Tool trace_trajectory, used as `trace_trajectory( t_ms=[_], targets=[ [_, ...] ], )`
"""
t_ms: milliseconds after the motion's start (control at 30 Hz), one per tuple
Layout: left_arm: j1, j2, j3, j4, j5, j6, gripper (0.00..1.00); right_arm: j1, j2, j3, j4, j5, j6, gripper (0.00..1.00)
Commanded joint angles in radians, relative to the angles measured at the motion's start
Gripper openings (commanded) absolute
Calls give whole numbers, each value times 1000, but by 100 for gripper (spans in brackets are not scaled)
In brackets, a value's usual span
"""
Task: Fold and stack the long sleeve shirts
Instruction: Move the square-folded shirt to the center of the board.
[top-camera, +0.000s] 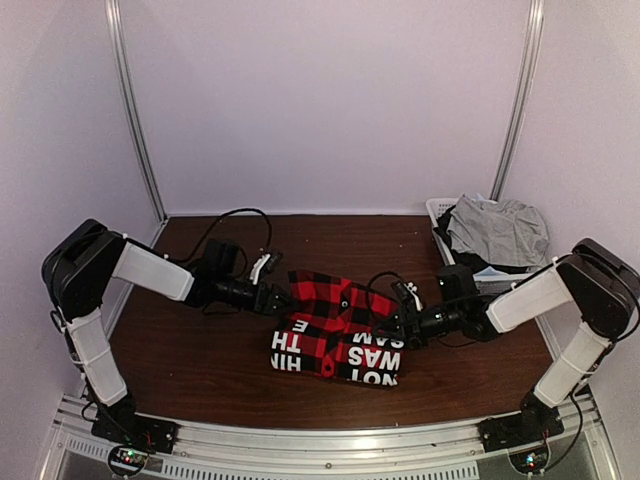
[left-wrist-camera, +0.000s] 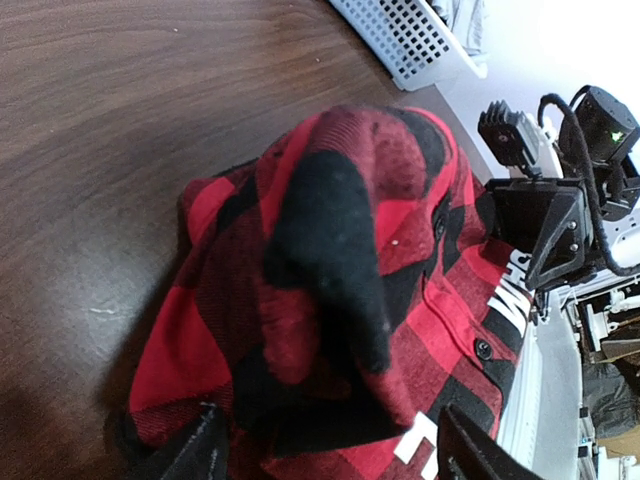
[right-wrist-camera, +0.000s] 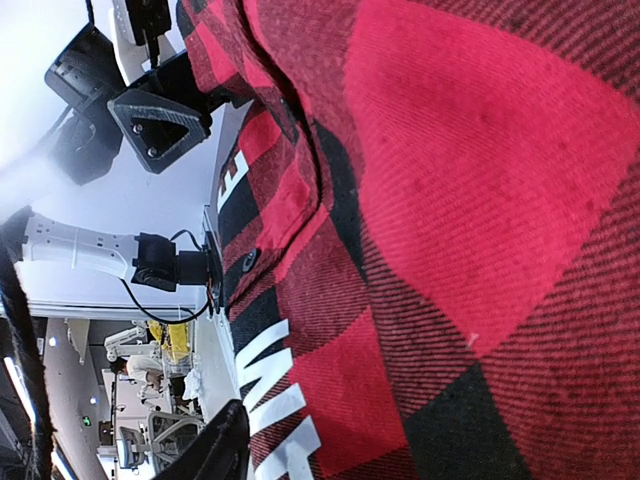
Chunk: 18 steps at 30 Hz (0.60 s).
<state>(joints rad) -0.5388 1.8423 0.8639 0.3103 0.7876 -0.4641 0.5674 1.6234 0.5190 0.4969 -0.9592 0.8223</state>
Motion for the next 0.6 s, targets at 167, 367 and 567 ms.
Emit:
trace_trajectory(
  t_ms=[167,367,567],
  targets=[
    [-69,-35,-28,22,-107,45,54,16,9,-2,36,15,17,50],
    [-78,-66,-41,24,-85,34,14,20,-31,-7,25,18,15,31],
    [-78,-168,-34,-79,-63,-2,0,22,-111,-30,-46,43,-1,8]
  ],
)
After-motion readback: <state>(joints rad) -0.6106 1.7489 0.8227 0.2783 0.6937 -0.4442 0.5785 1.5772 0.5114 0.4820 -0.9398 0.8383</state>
